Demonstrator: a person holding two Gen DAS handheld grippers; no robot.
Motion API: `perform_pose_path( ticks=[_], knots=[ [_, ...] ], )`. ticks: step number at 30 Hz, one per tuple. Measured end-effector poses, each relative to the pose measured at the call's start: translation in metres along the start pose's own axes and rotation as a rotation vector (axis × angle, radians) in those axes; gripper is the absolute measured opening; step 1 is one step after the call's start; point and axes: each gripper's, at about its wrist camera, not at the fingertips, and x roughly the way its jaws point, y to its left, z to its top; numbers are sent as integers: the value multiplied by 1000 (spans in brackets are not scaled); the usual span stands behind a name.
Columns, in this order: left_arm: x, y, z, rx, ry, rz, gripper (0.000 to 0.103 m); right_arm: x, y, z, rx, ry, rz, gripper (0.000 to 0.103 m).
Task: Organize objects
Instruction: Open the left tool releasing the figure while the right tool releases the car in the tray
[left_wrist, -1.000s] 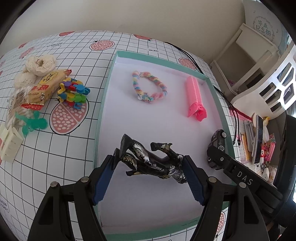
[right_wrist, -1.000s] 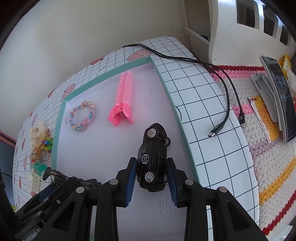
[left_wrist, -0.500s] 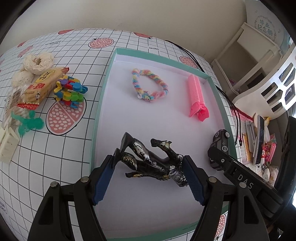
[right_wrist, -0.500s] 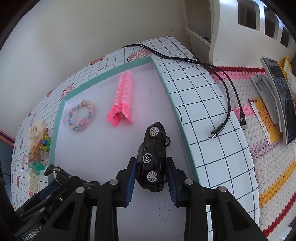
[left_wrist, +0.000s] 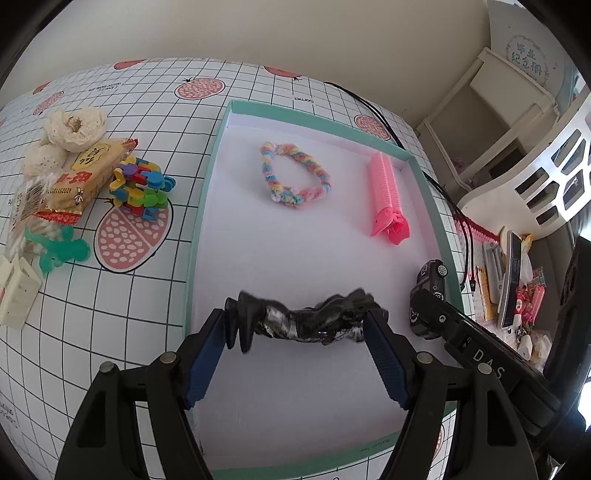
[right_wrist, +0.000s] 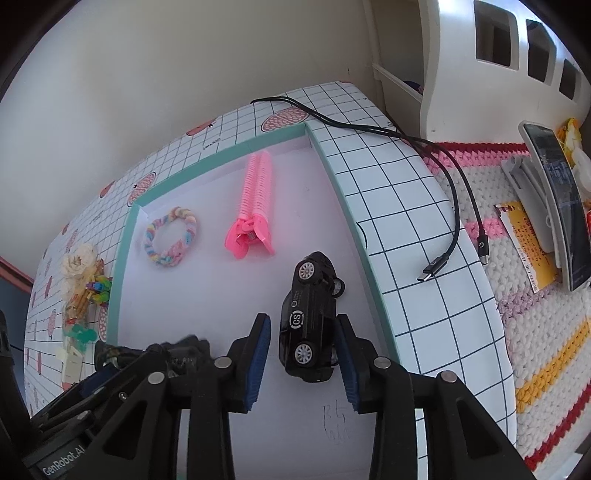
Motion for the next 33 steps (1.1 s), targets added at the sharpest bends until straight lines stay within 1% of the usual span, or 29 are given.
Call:
perform_pose_path(
  ticks=[6,12,15,17,22,29,31,33],
  knots=[
    [-4,-2,1,10,-12,1,76,-5,0,0,2,-11,8,42],
    [-11,6,-4,19,-31,-2,77,-7,2,1,-1,-15,10,42],
    [-13,7,-1,24,-39,1,78,-8,2,1,-2,-15,12,42],
    [-11,7,3,22,-46,3,81,-9,2,1,-2,-15,11,42],
    [-20,7,0,20,-71,16,83,-10,3,2,-6,-16,9,42],
    [-28,17,3,-7,-114,41,89,-15,5,1,-7,-38,11,66],
    [-32,20,2,-20,-132,52,93,-16,5,0,-9,-42,14,70],
    [-32,25,5,-31,-142,54,93,-16,5,0,-10,-44,16,75]
  ],
)
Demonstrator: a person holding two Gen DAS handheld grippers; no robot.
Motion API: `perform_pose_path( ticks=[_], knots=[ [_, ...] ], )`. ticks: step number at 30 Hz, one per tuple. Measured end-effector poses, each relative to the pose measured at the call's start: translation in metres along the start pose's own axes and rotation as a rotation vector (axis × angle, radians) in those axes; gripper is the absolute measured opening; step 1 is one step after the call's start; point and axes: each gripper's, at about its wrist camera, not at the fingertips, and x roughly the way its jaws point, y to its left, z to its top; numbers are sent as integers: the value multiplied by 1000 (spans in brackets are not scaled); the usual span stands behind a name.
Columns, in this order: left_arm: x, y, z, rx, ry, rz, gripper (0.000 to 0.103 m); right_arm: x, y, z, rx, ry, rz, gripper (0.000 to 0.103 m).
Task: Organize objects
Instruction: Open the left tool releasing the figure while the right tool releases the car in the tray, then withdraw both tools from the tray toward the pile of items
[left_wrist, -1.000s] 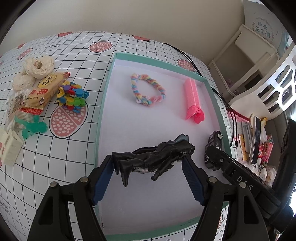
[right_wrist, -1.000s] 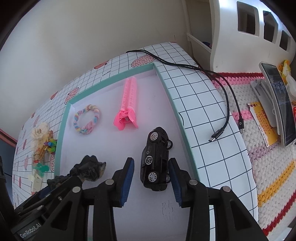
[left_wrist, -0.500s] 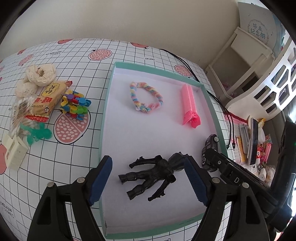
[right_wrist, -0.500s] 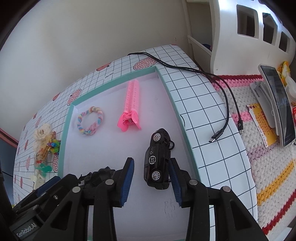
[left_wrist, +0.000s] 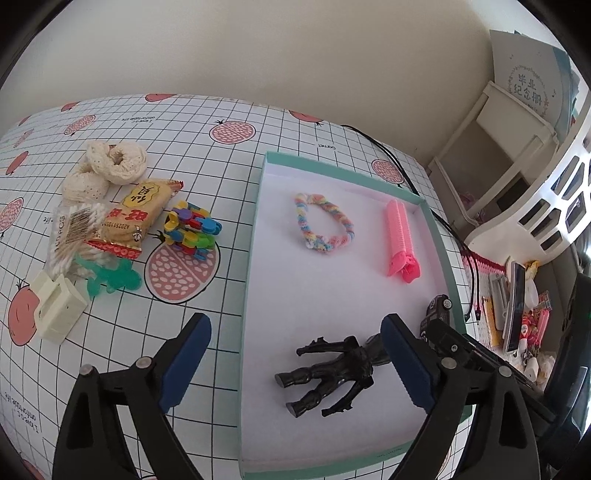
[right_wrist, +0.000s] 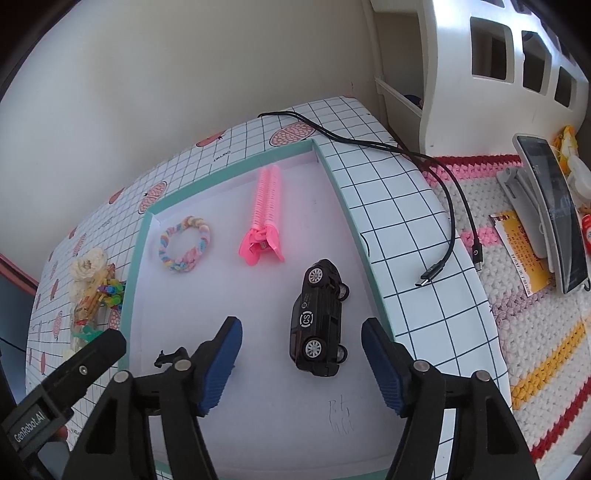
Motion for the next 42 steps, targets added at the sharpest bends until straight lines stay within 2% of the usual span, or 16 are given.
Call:
perform_pose_path(
  ticks=[8,18,35,42],
  knots=[
    [-1,10,1,-24,-22,39,94,1,1,-1,-1,2,8,90],
    [-3,24,2,-62,-32,76,94,3,6,-3,-23,3,23,103],
    [-5,34,3,-88,-26,78,94,2,13,-4,-87,-15,-7,103],
    [-18,42,8,-85,-52,79,94,-7,19,3,-69,-48,-17,103]
  ],
)
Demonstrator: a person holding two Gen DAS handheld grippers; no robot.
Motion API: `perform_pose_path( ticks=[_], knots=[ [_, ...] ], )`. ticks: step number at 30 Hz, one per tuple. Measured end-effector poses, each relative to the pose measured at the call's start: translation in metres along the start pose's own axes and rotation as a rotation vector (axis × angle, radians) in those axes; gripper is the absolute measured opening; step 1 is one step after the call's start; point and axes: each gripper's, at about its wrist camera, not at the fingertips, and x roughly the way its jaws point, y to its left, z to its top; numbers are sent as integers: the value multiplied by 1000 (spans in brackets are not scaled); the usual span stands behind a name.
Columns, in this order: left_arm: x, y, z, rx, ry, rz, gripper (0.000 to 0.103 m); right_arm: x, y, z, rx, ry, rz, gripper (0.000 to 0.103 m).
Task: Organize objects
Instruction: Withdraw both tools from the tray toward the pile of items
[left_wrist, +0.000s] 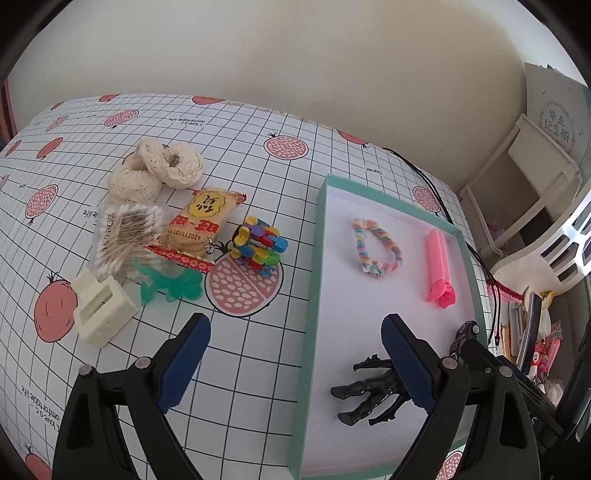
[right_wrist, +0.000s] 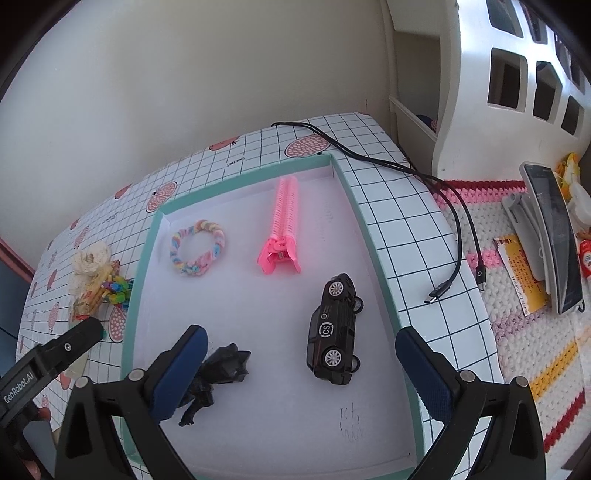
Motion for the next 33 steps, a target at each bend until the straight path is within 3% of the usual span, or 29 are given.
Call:
perform_pose_path(
  ticks=[9,27,33],
  knots=[
    [-21,33,13,-32,-39,18,94,-4,41,4,-29,-15,23,103],
    [-45,135,24,-136,-70,122,94,14,158,-13,-138,14,188,103],
    [-44,163,24,-182,-48,129,94,21,187,-21,-180,37,231,100]
  ],
)
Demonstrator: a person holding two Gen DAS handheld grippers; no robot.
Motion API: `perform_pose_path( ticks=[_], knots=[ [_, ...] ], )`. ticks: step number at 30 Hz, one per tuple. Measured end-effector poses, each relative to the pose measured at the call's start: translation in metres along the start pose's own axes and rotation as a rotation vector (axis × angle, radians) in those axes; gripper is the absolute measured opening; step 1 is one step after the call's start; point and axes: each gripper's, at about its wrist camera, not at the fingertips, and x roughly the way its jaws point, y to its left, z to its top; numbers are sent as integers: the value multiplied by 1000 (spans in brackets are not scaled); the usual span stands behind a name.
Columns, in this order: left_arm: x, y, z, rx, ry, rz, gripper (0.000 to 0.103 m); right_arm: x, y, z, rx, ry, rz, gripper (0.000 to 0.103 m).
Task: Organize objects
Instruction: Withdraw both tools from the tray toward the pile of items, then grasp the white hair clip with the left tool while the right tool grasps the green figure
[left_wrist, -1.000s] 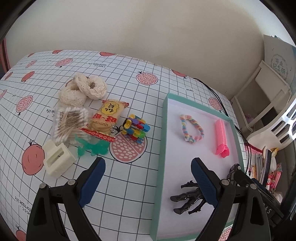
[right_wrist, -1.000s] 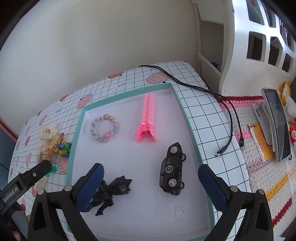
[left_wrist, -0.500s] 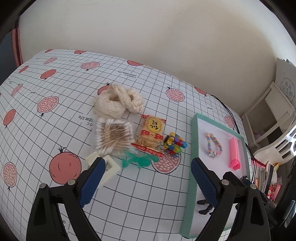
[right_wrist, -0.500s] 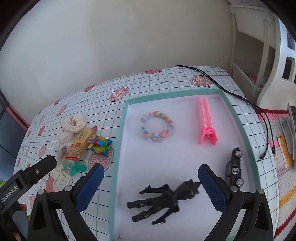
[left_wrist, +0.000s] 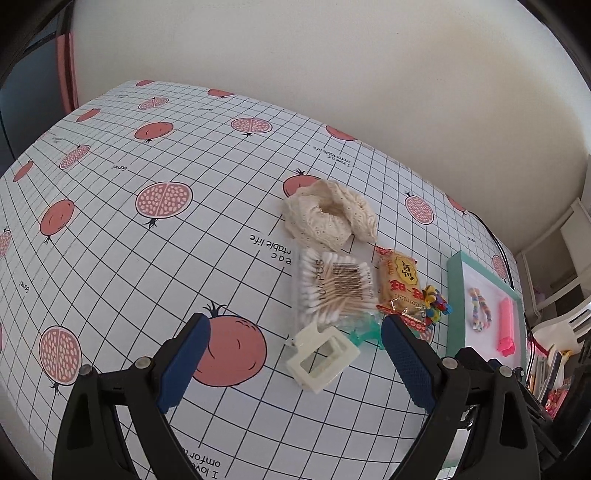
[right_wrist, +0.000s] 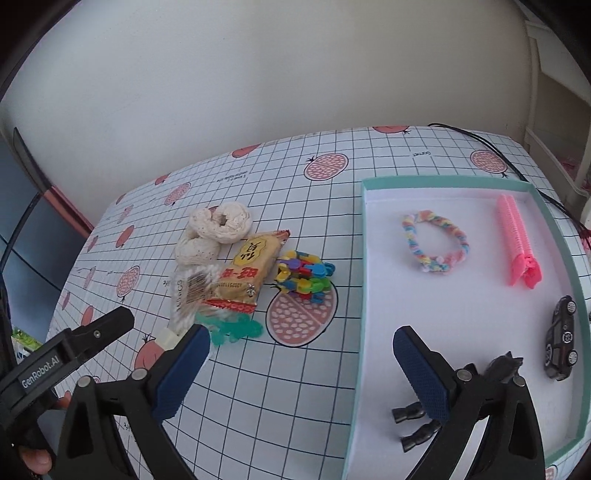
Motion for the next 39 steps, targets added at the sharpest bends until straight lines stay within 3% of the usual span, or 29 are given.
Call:
perform_pose_path(
  ticks=[16,26,31,39],
  knots=[
    [26,19,-12,-23,121,47,94,40,21,-7,12,67,35,87],
    [34,4,-19,80,153,49,94,44,18,-2,57,54,68,82],
    [38,-14,-26,187,156,66,94,43,21,2,66,47,98,82],
    [46,-21,-25,208,133,82,94,54,34,-1,28,71,104,82]
  ],
)
